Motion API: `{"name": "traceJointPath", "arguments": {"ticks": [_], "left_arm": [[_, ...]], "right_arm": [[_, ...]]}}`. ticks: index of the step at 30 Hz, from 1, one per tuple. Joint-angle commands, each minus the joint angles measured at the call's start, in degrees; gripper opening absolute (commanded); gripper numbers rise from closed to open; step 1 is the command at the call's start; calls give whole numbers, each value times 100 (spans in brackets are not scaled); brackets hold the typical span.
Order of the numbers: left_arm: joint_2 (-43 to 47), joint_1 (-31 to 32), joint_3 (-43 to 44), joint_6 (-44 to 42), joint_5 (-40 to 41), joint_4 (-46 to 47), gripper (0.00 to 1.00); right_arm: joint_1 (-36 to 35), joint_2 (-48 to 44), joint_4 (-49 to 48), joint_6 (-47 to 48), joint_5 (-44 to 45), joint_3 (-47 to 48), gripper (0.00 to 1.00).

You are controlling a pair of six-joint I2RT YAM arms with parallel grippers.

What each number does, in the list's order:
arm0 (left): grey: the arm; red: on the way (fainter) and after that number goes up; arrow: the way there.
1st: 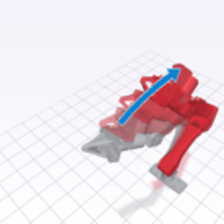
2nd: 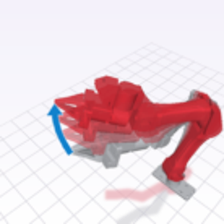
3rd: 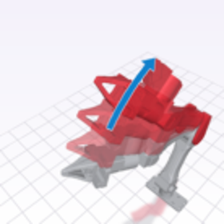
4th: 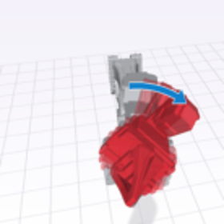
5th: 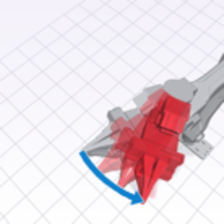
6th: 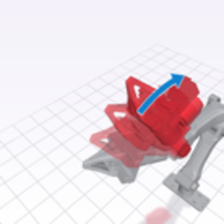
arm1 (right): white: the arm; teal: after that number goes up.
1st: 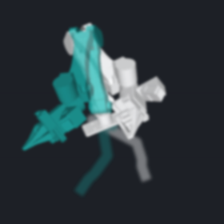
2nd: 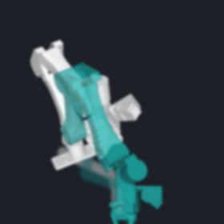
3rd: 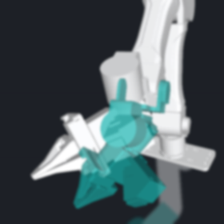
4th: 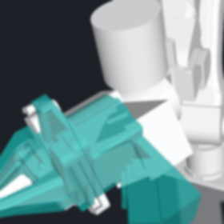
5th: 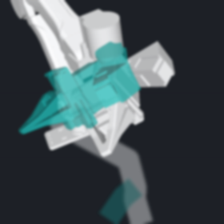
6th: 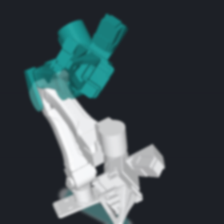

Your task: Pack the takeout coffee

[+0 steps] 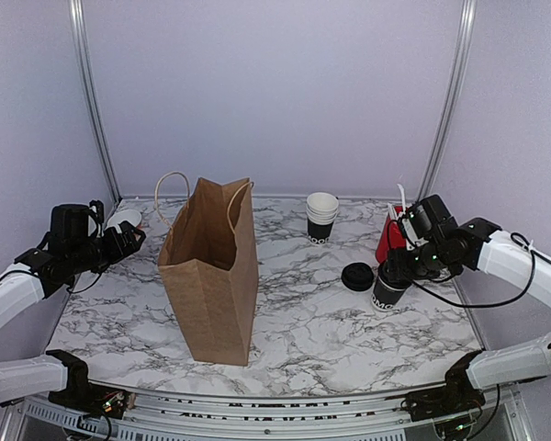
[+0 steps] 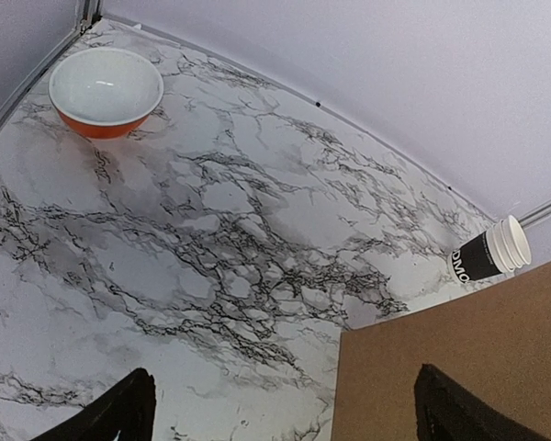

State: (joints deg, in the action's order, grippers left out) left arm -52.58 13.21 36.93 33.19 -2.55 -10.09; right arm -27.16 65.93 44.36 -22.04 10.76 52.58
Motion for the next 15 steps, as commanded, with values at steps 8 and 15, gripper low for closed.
{"name": "traceJointPath", "arguments": {"ticks": [8,15], "left_arm": [[-63,-35,369,135,-622,29,99],[173,-15,1224,325,-1298,-567,93]], "right_arm": [[-577,-68,264,262,-501,895,61],[-715,35,82,300,-855,1309,60]]}}
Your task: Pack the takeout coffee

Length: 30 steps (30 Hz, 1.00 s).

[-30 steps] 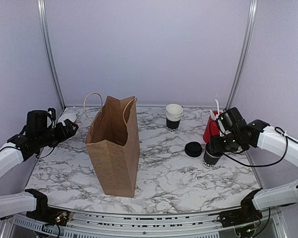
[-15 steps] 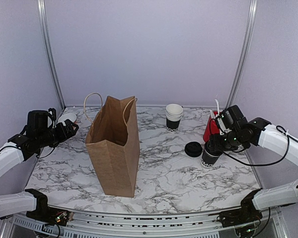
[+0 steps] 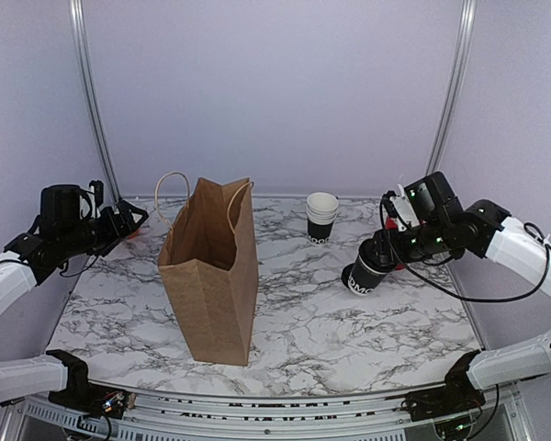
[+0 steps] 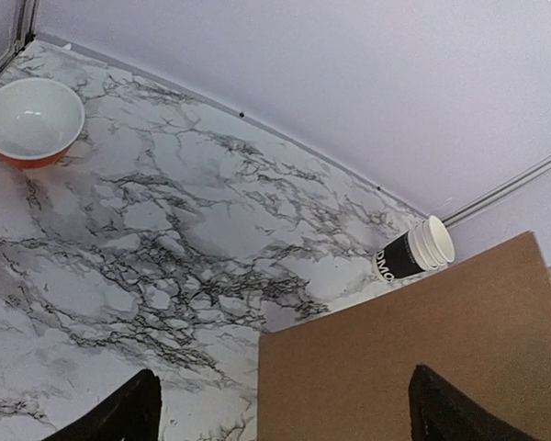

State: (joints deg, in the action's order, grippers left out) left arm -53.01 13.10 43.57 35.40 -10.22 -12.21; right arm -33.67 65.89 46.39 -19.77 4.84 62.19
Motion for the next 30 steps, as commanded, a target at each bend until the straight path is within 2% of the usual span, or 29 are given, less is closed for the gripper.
{"name": "traceJointPath", "arguments": {"ticks": [1,4,10,14,17,20,23,30], "left_arm": [[268,5,684,108,-618,-453,92],[428,106,1038,83,-833,-679,88],[553,631,1888,23,-749,-1132,78],[347,1413,2404,-237,-198,-1511,77],[125,1832,2711,-353,-83,-1639,75],[-152,2254,3019,-529,371,-1899,72],[-422,2517,3288,-704,804,-2184,66],[-983,3056,3721,-973,1105,-2476,52]], "right_arm": [[-65,58,-154,88,-284,377,60],[-62,143,-267,145,-379,497,60],[-61,387,-390,223,-445,705,60],[-61,485,-461,256,-482,740,60],[-61,504,-510,257,-484,729,60],[-61,496,-535,256,-495,721,60],[-63,475,-543,261,-493,706,60],[-62,362,-535,287,-432,581,60]]}}
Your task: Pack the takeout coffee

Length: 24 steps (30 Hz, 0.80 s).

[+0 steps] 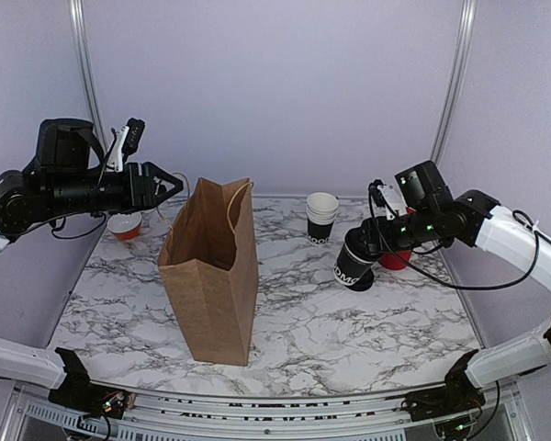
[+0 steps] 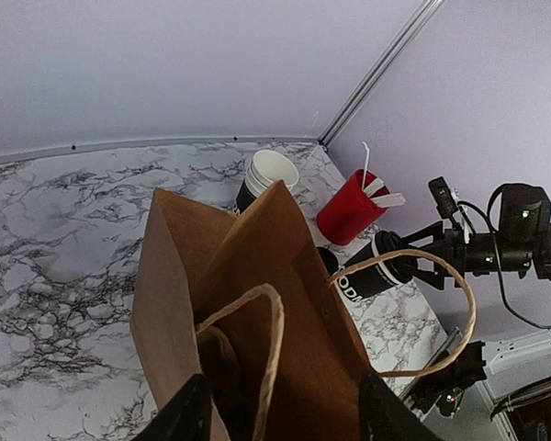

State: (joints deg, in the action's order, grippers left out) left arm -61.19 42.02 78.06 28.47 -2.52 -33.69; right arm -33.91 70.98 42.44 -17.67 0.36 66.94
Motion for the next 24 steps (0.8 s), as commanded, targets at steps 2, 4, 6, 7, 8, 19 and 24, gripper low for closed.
{"name": "traceJointPath", "arguments": {"ticks": [2,4,6,7,8,19,24], "left_arm": [[-246,207,312,-304,398,-327,44],[-292,216,324,-306,533,-326,33],[-314,218,324,-294,708,-327,20],[-316,214,327,-283,825,-329,13],[-294,212,324,-254,981,-331,6],[-8,116,551,-1067,2546,-146,0],[-86,-103,785,-2215,1622,-71,0]], "right_arm": [[-37,-171,-160,69,25,74,60],[-37,-205,-190,61,17,44,60],[-41,-225,-199,60,8,30,60],[-37,-232,-198,70,8,27,60],[-37,-234,-193,72,8,22,60],[-32,-282,-250,63,16,-49,60],[-37,-251,-271,79,-11,-25,60]]}}
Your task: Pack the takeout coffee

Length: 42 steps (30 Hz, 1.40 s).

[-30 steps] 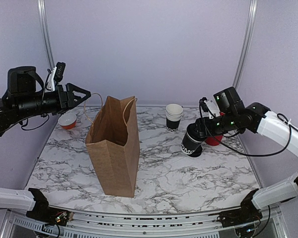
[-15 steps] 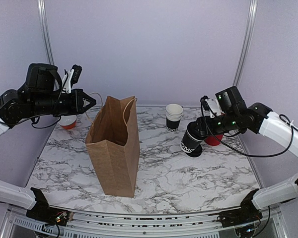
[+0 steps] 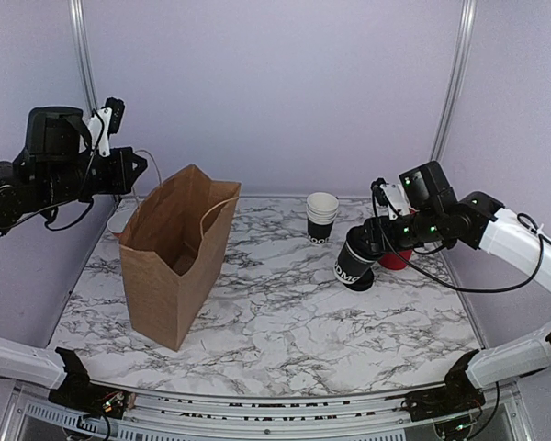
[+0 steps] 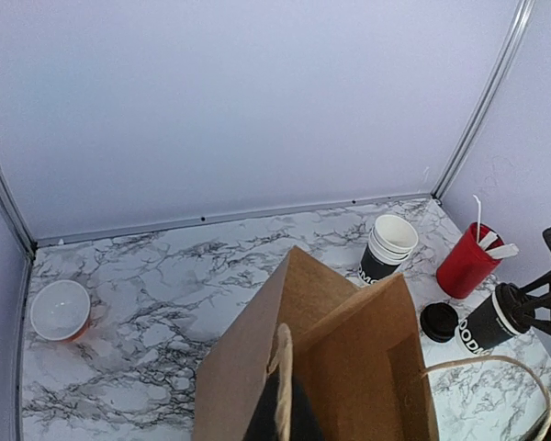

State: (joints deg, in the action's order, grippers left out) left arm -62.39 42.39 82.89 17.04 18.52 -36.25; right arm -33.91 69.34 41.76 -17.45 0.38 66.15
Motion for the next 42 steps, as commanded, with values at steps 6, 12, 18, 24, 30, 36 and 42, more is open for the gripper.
{"name": "traceJointPath", "arguments": {"ticks": [6,12,18,24,30,36,42], "left_arm": [[-420,-155,346,-1521,-1500,-163,0],[-788,-150,-71,-1241,-2317,-123,0],[-878,-100,-475,-855,-3059,400,0],[-936,-44,-789,-496,-3305,871,0],[-969,14,-1142,-146,-3163,1245,0],[-1031,30,-1321,305,-2934,1517,0],[-1065,161,-1362,450,-2679,1623,0]], "right_arm": [[-41,-114,-186,58,10,105,60],[-38,-165,-169,35,28,121,60],[-41,-167,-138,49,14,237,60],[-38,-167,-90,88,10,392,60],[-44,-167,-155,85,-35,491,60],[-62,-158,-321,54,-170,614,59],[-129,-69,-675,-25,-450,858,59]]}}
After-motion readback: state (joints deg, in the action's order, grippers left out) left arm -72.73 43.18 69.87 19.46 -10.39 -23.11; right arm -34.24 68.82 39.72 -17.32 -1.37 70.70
